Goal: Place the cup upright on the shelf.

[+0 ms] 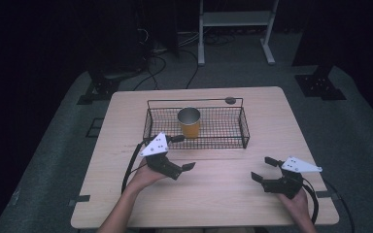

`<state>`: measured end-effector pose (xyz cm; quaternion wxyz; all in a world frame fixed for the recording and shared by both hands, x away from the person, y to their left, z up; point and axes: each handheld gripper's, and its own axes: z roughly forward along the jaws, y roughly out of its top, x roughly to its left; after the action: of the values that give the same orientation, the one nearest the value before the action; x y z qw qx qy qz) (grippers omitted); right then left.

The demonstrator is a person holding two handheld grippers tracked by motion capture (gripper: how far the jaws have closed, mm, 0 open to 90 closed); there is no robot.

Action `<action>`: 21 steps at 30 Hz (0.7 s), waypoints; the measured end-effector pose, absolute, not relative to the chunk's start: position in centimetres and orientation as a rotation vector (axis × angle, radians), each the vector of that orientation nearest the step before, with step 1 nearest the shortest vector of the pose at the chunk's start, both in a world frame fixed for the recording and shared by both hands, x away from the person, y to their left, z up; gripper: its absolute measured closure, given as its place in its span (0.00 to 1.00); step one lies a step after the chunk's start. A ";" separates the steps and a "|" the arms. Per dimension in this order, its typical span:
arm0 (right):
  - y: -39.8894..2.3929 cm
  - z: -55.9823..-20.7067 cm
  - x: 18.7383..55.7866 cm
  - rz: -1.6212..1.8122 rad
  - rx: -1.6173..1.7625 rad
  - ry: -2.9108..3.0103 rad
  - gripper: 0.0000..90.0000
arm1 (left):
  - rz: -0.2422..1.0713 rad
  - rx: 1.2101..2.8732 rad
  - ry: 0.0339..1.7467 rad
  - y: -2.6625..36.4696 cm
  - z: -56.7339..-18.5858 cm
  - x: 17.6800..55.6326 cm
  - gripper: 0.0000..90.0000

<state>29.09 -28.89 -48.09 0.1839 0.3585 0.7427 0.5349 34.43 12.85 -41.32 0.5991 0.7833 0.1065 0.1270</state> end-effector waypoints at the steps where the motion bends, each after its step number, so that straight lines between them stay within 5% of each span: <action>1: -28.9 -48.1 29.1 1.508 1.011 2.094 0.15 | 0.294 1.817 0.247 12.8 -41.3 34.4 0.02; 21: -28.9 -48.1 29.1 1.511 1.016 2.091 0.15 | 0.289 1.784 0.271 14.0 -42.6 32.2 0.02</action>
<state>29.10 -28.92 -48.10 0.1833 0.3602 0.7414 0.5358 32.16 14.03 -42.56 0.6107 0.7731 0.1174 0.1251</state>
